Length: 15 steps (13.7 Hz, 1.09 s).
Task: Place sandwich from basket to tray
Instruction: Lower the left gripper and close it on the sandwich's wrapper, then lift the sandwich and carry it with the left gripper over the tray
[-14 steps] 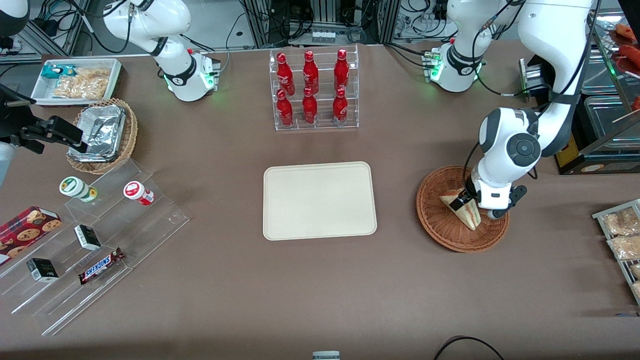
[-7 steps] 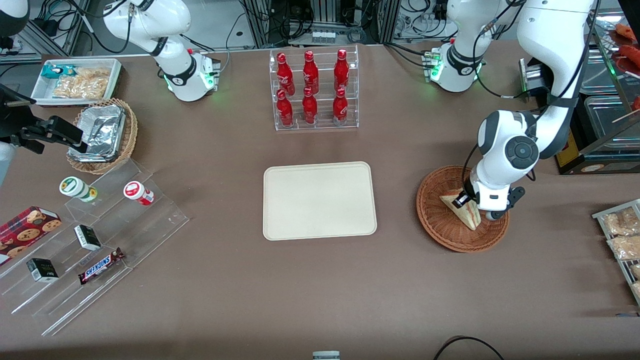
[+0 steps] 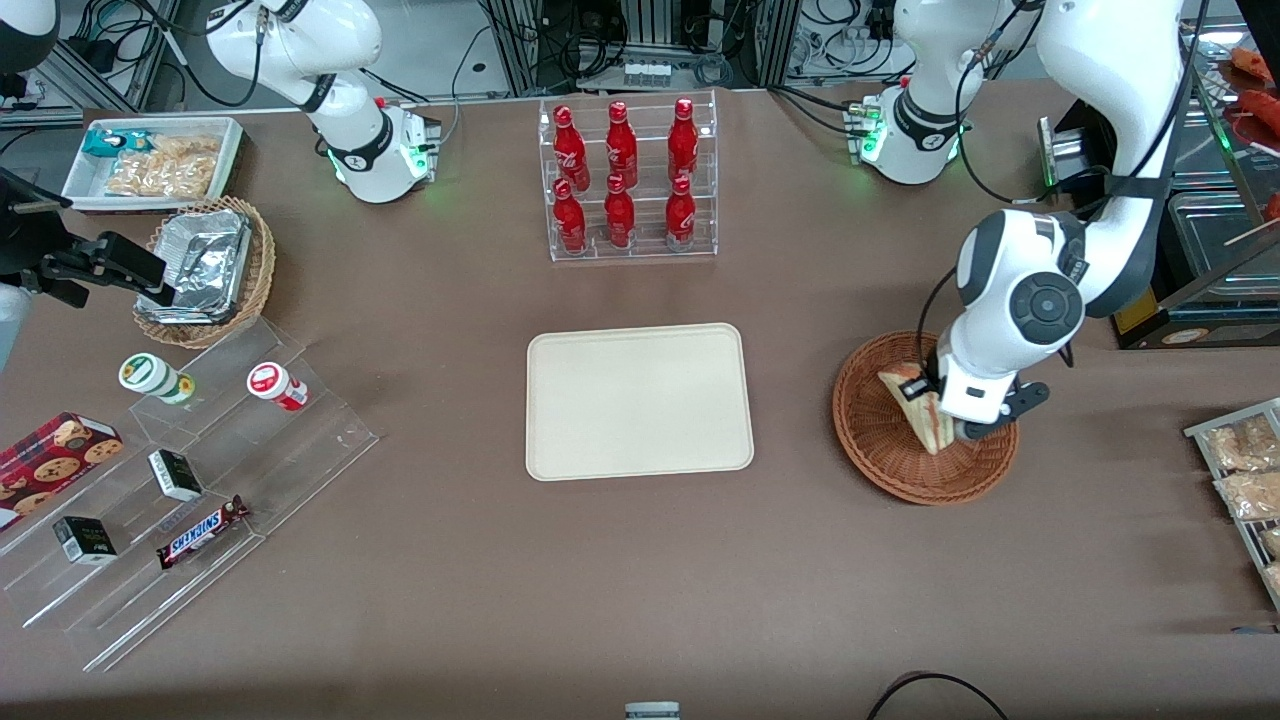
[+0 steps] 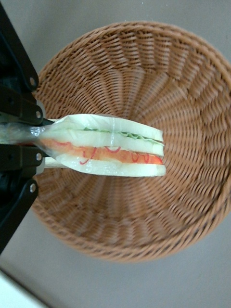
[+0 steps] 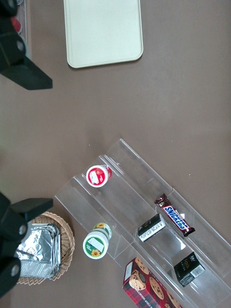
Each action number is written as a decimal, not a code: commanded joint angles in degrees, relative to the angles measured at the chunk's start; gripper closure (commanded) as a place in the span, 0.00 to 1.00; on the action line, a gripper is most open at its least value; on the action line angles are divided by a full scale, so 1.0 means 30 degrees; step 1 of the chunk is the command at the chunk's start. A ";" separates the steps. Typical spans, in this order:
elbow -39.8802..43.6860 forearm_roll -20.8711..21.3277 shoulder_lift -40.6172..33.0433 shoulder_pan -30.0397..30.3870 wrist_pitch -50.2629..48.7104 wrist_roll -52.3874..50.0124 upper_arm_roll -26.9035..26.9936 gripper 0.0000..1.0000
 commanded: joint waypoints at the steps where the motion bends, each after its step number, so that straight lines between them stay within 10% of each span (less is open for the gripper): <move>1: 0.1432 -0.0086 0.0518 -0.0801 -0.1150 0.0267 -0.0707 0.95; 15: 1.3881 0.0207 0.8658 -0.8652 -0.5138 -0.3658 -0.0827 0.98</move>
